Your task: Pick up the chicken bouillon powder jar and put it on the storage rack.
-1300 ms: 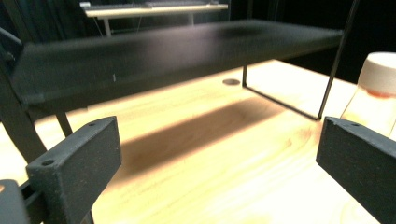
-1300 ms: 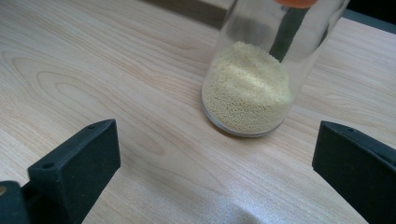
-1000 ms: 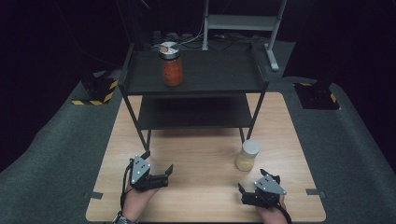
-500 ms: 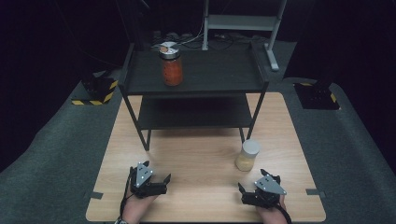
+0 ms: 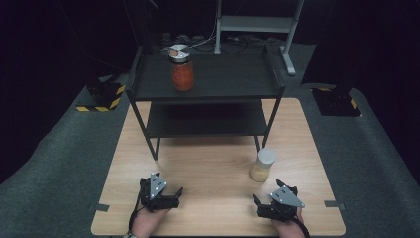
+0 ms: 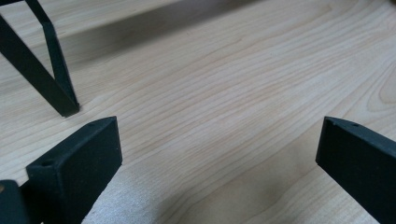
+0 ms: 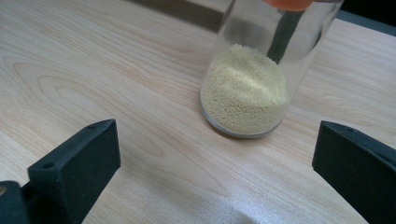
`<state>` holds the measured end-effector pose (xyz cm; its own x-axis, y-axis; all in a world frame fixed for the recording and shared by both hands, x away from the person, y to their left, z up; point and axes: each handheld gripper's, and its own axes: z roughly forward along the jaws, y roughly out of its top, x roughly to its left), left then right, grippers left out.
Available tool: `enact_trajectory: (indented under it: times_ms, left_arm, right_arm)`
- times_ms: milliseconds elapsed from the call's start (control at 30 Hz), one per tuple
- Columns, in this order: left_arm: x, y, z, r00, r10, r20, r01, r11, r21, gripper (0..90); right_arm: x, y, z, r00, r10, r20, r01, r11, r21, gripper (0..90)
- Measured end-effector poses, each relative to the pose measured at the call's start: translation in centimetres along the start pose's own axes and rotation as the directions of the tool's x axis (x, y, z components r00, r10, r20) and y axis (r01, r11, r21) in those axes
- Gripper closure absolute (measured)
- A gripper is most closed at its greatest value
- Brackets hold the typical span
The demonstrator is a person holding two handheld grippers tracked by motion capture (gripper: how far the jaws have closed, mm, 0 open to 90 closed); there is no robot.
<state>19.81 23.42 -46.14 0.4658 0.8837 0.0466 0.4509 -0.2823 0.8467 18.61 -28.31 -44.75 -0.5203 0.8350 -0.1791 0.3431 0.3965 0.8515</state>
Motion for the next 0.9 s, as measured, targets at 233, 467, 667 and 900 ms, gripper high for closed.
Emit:
enact_trajectory:
  times_ms: [233,467,667,900]
  left_arm:
    - [-0.03,0.10,0.01,1.0000,0.004,-0.002,-0.004,1.0000,0.007,0.7]
    - [-0.21,0.02,-0.14,0.9997,0.025,0.000,-0.025,0.9997,0.006,0.7]
    - [-0.58,0.14,-0.08,0.9988,0.048,-0.007,-0.047,0.9988,0.013,0.7]
    - [-0.66,0.10,-0.12,0.9983,0.058,-0.005,-0.058,0.9983,0.011,0.7]
  right_arm:
    - [0.18,-0.02,-0.02,0.9999,-0.013,0.001,0.013,1.000,-0.001,0.0]
    - [0.13,0.20,0.16,0.9998,-0.019,-0.006,0.019,1.000,0.007,0.0]
    - [0.05,0.19,0.21,1.0000,-0.005,-0.005,0.005,1.000,0.005,0.0]
    - [0.01,0.07,0.13,0.9999,0.016,0.000,-0.016,1.000,-0.002,0.0]
